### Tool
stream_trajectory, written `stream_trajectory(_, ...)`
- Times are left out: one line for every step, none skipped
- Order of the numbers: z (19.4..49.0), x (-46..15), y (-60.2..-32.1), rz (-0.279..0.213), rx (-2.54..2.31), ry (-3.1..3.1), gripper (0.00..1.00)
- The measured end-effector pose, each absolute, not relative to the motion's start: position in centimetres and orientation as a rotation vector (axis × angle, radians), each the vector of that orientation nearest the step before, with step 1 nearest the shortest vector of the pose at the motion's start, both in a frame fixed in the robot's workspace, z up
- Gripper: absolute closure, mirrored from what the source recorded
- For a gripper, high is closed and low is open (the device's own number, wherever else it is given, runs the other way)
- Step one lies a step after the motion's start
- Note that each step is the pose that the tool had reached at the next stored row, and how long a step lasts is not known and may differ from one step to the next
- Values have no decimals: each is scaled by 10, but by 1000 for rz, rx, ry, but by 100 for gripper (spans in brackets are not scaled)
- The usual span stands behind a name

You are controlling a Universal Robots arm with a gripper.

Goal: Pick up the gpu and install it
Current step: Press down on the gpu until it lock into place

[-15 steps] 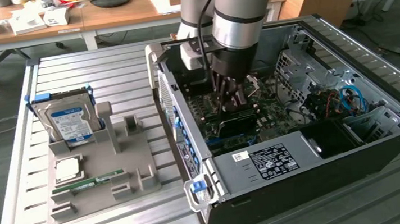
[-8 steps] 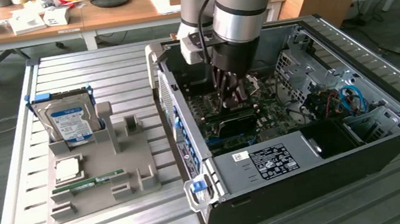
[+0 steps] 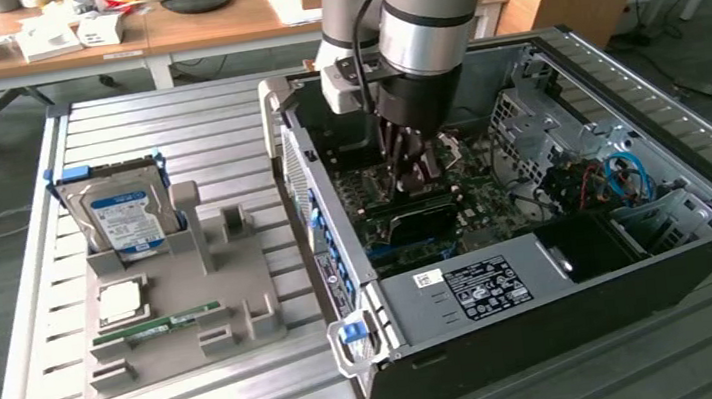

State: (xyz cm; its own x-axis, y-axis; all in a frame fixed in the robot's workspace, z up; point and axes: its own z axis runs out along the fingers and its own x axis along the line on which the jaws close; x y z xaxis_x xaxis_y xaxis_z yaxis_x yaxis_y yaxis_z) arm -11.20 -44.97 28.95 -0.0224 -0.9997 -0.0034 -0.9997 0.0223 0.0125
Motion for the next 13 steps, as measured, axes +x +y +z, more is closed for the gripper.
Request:
stream_trajectory(289, -112, -450, -22, 2189, -2240, 89)
stream_trajectory(290, -112, -450, -31, 2183, -2238, 89)
stream_trajectory(290, -112, -450, -44, 2175, -2233, 89)
stream_trajectory(289, -112, -450, -56, 2168, -2229, 89)
stream_trajectory(289, -112, -450, -68, 2161, -2225, 89)
stream_trajectory(289, -112, -450, -73, 2157, -2223, 89)
stream_trajectory(289, -112, -450, -73, 2157, -2223, 89)
stream_trajectory(289, -112, -450, -73, 2157, -2223, 89)
stream_trajectory(289, -112, -450, -74, 2157, -2223, 89)
stream_trajectory(289, -112, -450, -74, 2157, -2223, 89)
stream_trajectory(289, -112, -450, -73, 2157, -2223, 89)
stream_trajectory(289, -113, -450, -74, 2157, -2223, 89)
stream_trajectory(289, -115, -450, -74, 2157, -2223, 89)
